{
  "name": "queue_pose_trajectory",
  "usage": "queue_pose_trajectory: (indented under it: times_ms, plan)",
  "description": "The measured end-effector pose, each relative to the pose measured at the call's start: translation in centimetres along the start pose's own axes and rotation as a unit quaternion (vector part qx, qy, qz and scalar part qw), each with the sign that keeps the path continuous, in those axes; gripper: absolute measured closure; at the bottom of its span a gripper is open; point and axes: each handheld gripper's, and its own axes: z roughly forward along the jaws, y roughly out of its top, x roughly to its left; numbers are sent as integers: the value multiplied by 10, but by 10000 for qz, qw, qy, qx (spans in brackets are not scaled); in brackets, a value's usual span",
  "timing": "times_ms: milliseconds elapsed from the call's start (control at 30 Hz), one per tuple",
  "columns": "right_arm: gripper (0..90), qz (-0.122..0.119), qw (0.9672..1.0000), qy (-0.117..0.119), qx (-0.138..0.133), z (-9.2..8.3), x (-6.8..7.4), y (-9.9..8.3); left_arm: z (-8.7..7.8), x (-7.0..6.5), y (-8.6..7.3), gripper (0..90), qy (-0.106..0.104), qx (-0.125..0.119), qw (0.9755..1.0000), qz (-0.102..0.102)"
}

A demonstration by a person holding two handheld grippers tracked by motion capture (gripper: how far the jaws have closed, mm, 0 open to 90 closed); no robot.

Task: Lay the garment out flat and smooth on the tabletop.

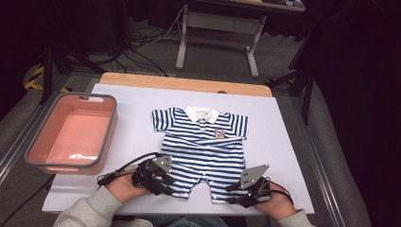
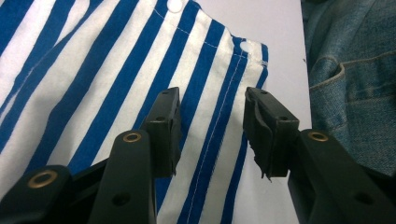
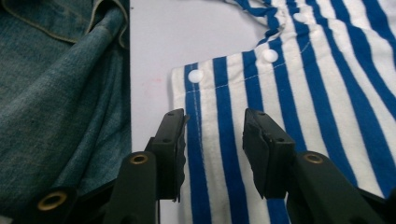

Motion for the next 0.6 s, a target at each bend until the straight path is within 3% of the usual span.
queue_pose_trajectory:
  times_ms: [167,233,300,367,433,500,600]
  plan:
    - [601,-71,9999,55,52,2,2,0,2,-4,1,561,-108,73,9999,104]
    - [653,-114,9999,-8,82,2,4,0,2,-5,1,585,-94,71,9999,109]
    - [708,-142,9998,-95,92,2,4,0,3,-5,1,649,-47,52,9999,124]
    - [772,-126,9998,-148,82,2,4,0,4,-9,1,720,205,37,9995,217]
    - [841,-94,9999,-118,72,2,3,0,5,-10,1,821,248,37,9995,214]
    - [862,-70,9999,-131,64,3,3,0,4,-5,2,882,78,102,9999,29]
    - [878,-58,9999,-134,82,2,4,1,3,-3,3,895,-67,149,9999,-42]
